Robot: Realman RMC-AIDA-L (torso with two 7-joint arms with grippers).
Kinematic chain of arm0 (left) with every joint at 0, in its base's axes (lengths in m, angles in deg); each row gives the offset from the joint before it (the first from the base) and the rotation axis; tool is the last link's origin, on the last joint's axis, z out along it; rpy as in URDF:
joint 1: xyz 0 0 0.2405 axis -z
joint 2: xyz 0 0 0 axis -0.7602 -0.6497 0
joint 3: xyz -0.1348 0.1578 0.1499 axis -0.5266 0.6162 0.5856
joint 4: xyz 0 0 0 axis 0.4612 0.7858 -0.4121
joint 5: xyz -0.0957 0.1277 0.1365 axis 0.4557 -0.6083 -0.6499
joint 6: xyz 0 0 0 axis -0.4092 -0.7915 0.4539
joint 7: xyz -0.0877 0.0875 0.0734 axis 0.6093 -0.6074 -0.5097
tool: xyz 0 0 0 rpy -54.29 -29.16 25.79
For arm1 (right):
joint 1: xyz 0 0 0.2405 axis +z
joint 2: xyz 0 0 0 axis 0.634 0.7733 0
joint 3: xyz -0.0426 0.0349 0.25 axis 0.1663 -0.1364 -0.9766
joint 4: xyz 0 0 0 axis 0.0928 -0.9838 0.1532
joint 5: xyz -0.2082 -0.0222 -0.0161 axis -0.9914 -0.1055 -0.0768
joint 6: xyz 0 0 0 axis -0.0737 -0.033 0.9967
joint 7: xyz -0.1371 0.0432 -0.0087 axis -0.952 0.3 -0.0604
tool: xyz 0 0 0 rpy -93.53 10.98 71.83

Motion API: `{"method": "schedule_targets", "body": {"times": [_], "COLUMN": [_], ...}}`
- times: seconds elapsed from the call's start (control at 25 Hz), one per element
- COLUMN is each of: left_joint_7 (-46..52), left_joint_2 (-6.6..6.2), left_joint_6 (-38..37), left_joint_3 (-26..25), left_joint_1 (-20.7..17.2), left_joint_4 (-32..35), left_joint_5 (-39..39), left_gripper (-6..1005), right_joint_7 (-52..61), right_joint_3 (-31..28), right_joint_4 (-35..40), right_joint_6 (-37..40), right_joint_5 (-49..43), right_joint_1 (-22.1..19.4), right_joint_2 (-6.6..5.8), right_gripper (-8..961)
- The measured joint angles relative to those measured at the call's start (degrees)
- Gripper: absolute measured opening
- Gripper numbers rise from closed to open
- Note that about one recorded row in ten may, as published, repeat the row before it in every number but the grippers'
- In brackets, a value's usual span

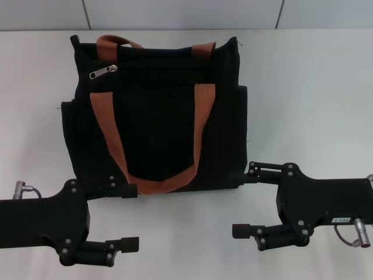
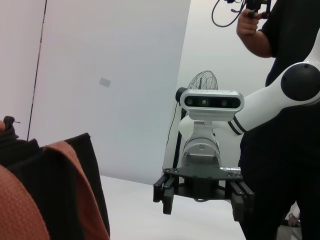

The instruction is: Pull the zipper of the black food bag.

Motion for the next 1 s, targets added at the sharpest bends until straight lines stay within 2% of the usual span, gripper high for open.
{"method": "schedule_targets", "body": {"times": [0.4,0.56,0.6,0.64,0.68,0.76,0.8,0.84,0.92,1.0], "left_joint_7": [-0.1,0.0,-0.1,-0.3,-0.3,-1.1,-1.4,-1.4,-1.3,-1.2], "left_joint_2": [-0.05,0.33,1.02,1.43,1.43,2.36,3.26,3.26,3.87,3.62], "left_joint_6": [-0.1,-0.9,-1.9,-2.5,-2.5,-4.2,-5.2,-5.2,-4.9,-2.1], "left_joint_3": [0.0,-3.2,-7.7,-10.2,-10.2,-16.3,-22.1,-22.1,-27.6,-32.3], "left_joint_1": [0.0,0.0,0.0,0.0,0.0,0.0,-0.1,-0.1,-0.4,-0.4], "left_joint_4": [0.0,0.0,-0.1,-0.2,-0.2,-0.3,-0.4,-0.4,-0.7,-1.2], "left_joint_5": [0.1,0.5,0.6,0.6,0.6,0.7,2.0,2.0,4.9,7.2], "left_gripper": [829,828,828,828,828,828,828,828,828,828], "right_joint_7": [0.0,0.0,0.0,0.0,0.0,0.0,0.0,0.0,0.0,0.0], "right_joint_3": [0.0,0.0,0.0,0.0,0.0,-0.1,-0.1,-0.1,-0.1,-0.3], "right_joint_4": [0.0,0.0,0.0,0.0,0.0,0.0,0.0,0.0,0.0,0.0], "right_joint_6": [0.1,0.0,0.0,0.0,0.0,-0.1,-0.1,-0.1,-0.1,0.2], "right_joint_5": [0.0,0.0,0.0,0.0,0.1,0.1,0.1,0.1,0.1,0.1], "right_joint_1": [0.1,0.2,0.2,0.2,0.2,0.2,0.1,0.1,0.1,0.0], "right_joint_2": [0.0,0.0,0.0,0.0,0.0,0.0,0.0,0.0,0.0,0.0], "right_gripper": [813,813,813,813,813,813,813,813,813,813]}}
